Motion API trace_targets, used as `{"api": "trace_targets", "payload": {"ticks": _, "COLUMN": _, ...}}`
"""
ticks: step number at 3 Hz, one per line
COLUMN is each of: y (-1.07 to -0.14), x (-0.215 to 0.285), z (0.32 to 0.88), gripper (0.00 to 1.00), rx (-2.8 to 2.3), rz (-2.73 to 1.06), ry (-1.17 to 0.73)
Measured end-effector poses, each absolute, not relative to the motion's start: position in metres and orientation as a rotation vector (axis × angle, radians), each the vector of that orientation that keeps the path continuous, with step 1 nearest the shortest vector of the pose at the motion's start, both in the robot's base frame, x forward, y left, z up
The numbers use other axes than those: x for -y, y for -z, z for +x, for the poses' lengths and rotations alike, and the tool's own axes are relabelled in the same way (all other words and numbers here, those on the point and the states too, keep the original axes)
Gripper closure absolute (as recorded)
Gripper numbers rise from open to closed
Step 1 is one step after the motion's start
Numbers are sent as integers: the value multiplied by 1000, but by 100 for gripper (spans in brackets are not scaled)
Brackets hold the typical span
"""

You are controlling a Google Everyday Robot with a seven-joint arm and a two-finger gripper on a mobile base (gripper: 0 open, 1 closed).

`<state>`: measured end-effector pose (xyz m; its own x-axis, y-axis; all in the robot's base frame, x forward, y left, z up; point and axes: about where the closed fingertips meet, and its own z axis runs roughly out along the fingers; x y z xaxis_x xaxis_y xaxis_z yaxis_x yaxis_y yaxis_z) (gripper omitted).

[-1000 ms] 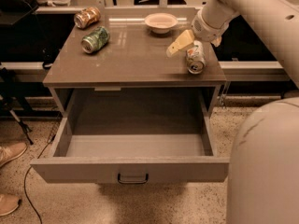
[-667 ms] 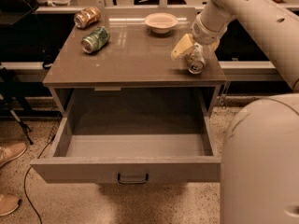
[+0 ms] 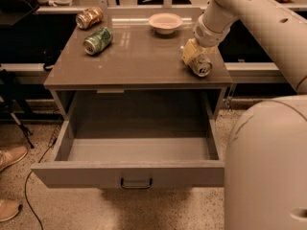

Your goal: Place 7up can into top drawer

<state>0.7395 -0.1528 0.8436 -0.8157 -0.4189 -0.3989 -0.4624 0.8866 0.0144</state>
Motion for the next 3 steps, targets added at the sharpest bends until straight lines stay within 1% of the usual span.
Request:
{"api": "trace_targets", "payload": {"ticks": 1, "y": -856, "x": 137, "z": 713, "gripper": 89, "rx": -2608, "rz": -880, "ry": -214}}
{"api": "trace_targets", "payload": {"ticks": 2, "y": -871, "x": 121, "z": 666, "gripper": 100, "rx": -2519, "rz": -1173, "ry": -287}}
{"api": "trace_targets", "payload": {"ticks": 3, "y": -870, "x": 118, "z": 663, "gripper": 100, "rx": -2455, "rz": -1298, "ry": -274}}
